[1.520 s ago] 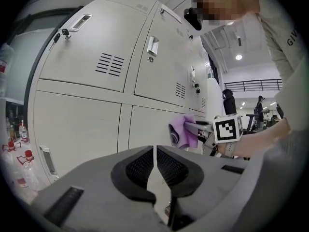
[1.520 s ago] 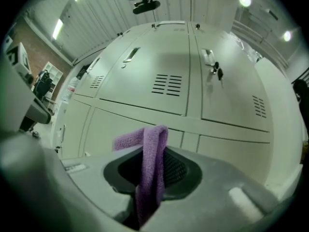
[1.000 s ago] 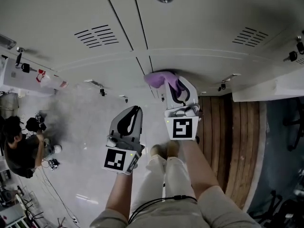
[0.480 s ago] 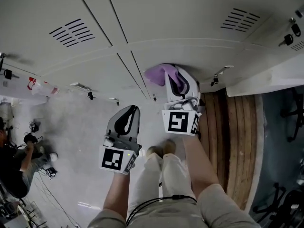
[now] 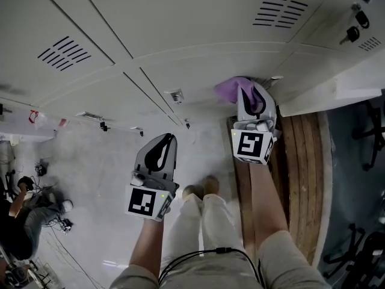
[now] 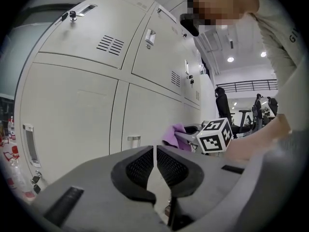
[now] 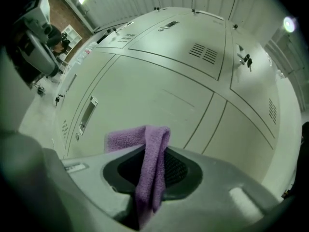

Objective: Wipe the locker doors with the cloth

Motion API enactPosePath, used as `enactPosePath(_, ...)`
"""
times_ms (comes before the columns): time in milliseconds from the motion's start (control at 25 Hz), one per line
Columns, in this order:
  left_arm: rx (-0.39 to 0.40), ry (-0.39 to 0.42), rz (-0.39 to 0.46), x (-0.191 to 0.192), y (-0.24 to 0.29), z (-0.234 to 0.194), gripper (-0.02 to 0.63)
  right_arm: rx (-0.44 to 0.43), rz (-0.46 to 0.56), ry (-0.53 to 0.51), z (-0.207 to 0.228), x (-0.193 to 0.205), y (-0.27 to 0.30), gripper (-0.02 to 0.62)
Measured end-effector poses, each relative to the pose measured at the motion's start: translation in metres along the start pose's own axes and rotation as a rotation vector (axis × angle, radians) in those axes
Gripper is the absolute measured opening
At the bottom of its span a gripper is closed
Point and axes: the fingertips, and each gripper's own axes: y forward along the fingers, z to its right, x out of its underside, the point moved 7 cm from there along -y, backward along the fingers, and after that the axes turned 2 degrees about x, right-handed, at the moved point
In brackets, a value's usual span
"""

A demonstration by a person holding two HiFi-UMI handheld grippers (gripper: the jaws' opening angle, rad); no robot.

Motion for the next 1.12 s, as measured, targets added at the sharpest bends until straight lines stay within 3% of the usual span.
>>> enactPosePath(360,-0.015,0.003,-0.009,0.005,0.000,-0.001,0.018,0.062,-0.043,0.113,0.031,0.029,-0.001,0.071)
enactPosePath(520,-0.028,0.003,-0.001,0.008,-0.007,-0.006,0.018,0.071,0.020,0.187,0.015,0.018,-0.013,0.066)
enactPosePath(760,-0.062,-0.002,-0.002,0.014,-0.020,-0.017,0.018,-0.145,0.084,0.153,-0.058,-0.021,-0.017,0.066)
enactPosePath(880,-0.072,-0.006,-0.004,0.017,-0.026,-0.020,0.018,-0.236,0.113,0.186,-0.096,-0.040,-0.011,0.066)
enactPosePath(1000,-0.081,-0.007,-0.006,0.019,-0.031,-0.023,0.018,-0.296,0.138,0.227,-0.128,-0.054,-0.001,0.067)
enactPosePath(1120,-0.098,-0.010,-0.006,0.021,-0.038,-0.028,0.018,-0.303,0.147,0.216,-0.149,-0.062,0.010,0.067)
